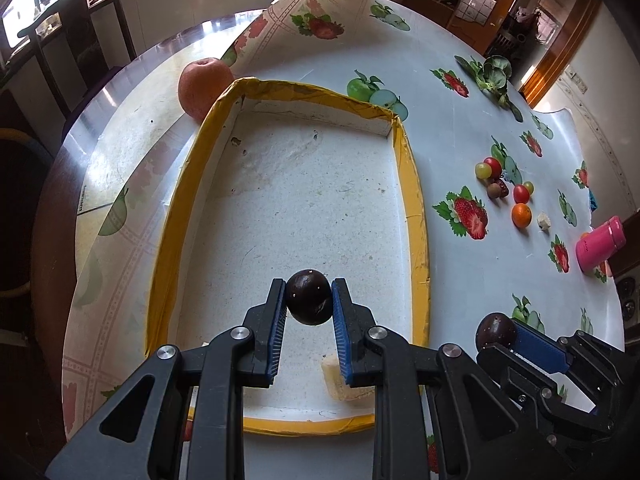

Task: Organize fruits
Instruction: 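Carry both dark plums over the yellow-rimmed tray, then open both tools to drop the plums into the tray, then move both open tools back toward the remaining fruits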

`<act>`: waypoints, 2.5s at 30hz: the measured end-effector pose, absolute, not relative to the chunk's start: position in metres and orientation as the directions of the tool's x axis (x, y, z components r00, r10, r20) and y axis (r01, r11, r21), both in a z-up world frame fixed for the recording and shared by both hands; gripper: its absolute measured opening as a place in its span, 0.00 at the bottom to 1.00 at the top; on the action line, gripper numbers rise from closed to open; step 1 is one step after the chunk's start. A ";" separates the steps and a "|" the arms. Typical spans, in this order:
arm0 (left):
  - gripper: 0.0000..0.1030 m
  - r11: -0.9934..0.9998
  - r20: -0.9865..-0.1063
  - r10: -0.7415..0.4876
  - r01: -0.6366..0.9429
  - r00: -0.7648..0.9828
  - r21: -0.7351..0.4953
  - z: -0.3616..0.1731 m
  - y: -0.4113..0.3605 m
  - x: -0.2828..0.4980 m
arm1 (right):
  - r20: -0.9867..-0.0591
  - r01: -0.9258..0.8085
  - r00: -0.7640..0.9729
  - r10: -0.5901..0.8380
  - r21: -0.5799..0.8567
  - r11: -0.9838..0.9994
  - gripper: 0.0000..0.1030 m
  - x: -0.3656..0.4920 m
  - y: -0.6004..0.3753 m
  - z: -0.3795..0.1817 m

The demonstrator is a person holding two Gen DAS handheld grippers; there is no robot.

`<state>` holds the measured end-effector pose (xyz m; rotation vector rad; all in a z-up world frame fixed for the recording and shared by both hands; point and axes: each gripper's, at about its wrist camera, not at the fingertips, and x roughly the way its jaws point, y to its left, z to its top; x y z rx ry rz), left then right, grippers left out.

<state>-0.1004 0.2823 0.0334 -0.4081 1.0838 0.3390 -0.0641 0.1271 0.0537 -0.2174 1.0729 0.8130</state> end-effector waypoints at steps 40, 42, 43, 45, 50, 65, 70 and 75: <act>0.40 0.863 -0.937 0.113 -0.499 0.330 -0.072 0.006 0.305 -0.118 | -0.895 -0.777 0.087 0.438 0.214 0.592 0.46 -0.068 0.191 0.010; 0.40 0.866 -0.933 0.119 -0.495 0.340 -0.070 0.012 0.302 -0.118 | -0.887 -0.771 0.100 0.451 0.217 0.598 0.46 -0.069 0.182 0.019; 0.40 0.867 -0.931 0.119 -0.492 0.345 -0.071 0.016 0.300 -0.118 | -0.884 -0.767 0.107 0.455 0.217 0.604 0.46 -0.069 0.178 0.022; 0.40 0.872 -0.926 0.121 -0.484 0.358 -0.073 0.023 0.295 -0.118 | -0.877 -0.758 0.122 0.464 0.220 0.614 0.46 -0.070 0.168 0.030; 0.40 0.890 -0.913 0.121 -0.449 0.389 -0.073 0.039 0.277 -0.113 | -0.868 -0.729 0.158 0.471 0.219 0.648 0.46 -0.068 0.140 0.043; 0.40 0.940 -0.889 0.105 -0.337 0.446 -0.059 0.071 0.216 -0.094 | -0.844 -0.609 0.269 0.465 0.225 0.761 0.46 -0.051 0.054 0.063; 0.39 0.952 -0.887 0.091 -0.300 0.452 -0.055 0.075 0.198 -0.087 | -0.837 -0.556 0.308 0.452 0.227 0.800 0.46 -0.042 0.019 0.067; 0.39 0.961 -0.888 0.075 -0.270 0.454 -0.057 0.076 0.181 -0.079 | -0.834 -0.497 0.343 0.432 0.229 0.837 0.46 -0.033 -0.014 0.069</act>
